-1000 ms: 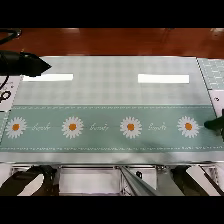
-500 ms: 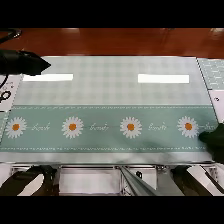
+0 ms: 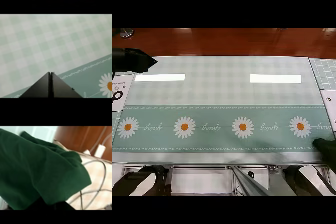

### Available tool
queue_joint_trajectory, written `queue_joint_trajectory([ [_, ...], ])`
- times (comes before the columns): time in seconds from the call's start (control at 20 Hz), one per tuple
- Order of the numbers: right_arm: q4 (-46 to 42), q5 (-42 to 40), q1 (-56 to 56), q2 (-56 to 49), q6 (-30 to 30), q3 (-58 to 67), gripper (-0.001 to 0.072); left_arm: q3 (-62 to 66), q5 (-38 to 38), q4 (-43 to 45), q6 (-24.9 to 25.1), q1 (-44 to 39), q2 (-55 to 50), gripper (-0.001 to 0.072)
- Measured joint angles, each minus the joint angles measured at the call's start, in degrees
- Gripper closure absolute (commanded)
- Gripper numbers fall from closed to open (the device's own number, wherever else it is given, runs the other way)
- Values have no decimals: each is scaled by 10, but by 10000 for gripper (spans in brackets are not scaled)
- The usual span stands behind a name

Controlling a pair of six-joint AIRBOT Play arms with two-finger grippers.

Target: Fold the shirts.

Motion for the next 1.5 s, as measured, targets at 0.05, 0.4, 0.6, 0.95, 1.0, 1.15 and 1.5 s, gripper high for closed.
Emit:
queue_joint_trajectory([
  [0.05,-17,1,0,4,0,-17,446,0,4,0,0,6,0,685],
  [0.4,-128,3,0,28,-20,-111,268,0,22,0,2,33,0,685],
  [0.6,-146,-26,0,30,-32,-120,270,0,36,0,2,37,-1,684],
  [0.95,130,-188,88,31,-88,-57,279,0,42,0,3,37,-46,-10],
  [1.0,176,-207,124,29,-100,-51,278,0,38,0,-1,34,-62,-9],
  [1.15,257,-234,286,15,-129,-40,119,0,4,52,-13,-2,-107,-9],
  [1.5,167,-219,649,-32,-120,-35,119,0,-89,276,-114,-200,-139,-13],
])
